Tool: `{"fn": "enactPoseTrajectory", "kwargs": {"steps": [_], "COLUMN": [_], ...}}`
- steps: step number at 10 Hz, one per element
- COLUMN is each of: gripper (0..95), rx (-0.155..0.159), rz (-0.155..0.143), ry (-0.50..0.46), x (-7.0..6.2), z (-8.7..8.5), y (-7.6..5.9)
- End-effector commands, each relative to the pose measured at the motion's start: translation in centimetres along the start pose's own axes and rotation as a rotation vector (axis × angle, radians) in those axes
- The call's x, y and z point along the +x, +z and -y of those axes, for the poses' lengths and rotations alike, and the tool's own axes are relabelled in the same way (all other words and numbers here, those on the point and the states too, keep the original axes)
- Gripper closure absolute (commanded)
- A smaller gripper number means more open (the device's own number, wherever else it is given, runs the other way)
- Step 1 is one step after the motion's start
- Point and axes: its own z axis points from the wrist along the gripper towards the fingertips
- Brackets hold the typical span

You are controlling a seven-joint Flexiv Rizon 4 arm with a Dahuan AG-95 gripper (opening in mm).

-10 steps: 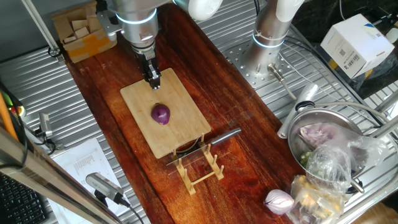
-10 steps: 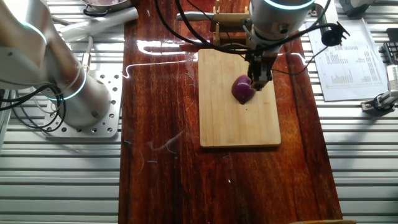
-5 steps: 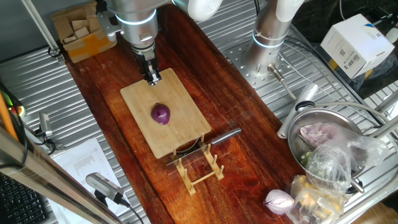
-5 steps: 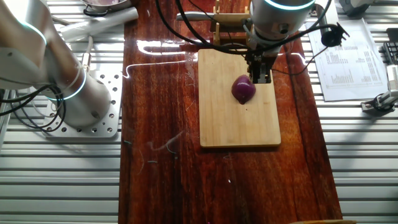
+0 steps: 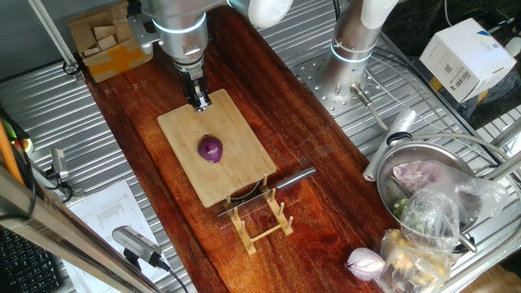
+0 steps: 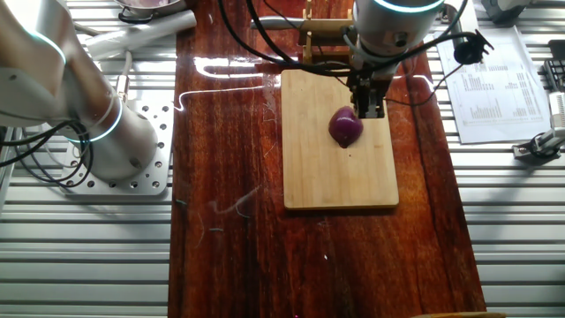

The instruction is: Chop the onions

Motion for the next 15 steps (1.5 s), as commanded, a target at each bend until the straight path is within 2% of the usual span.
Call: {"fn": "enactPoseTrajectory", "kwargs": {"steps": [1, 5, 6, 8, 9, 10, 11, 12, 13, 15], "gripper": [95.0, 95.0, 95.0, 95.0, 95.0, 95.0, 95.0, 95.0, 95.0, 95.0], "rx": [-0.004, -0.013, -0.013, -0.014, -0.012, -0.015, -0.016, -0.024, -0.029, -0.027], "rz": [-0.009, -0.015, -0.017, -0.017, -0.027, -0.032, -0.039, -0.069, -0.094, -0.098], "ry": [-0.013, -0.025, -0.020, 0.041, 0.056, 0.028, -0.065, -0.152, -0.168, -0.168], "x": [0.0, -0.2, -0.6, -1.0, -1.0, -1.0, -1.0, -1.0, -1.0, -0.9], "z": [0.0, -0.5, -1.7, -5.2, -5.2, -5.2, -5.2, -5.2, -5.2, -5.7], "y": [0.0, 0.3, 0.8, 1.5, 1.5, 1.5, 1.5, 1.5, 1.5, 1.6]}}
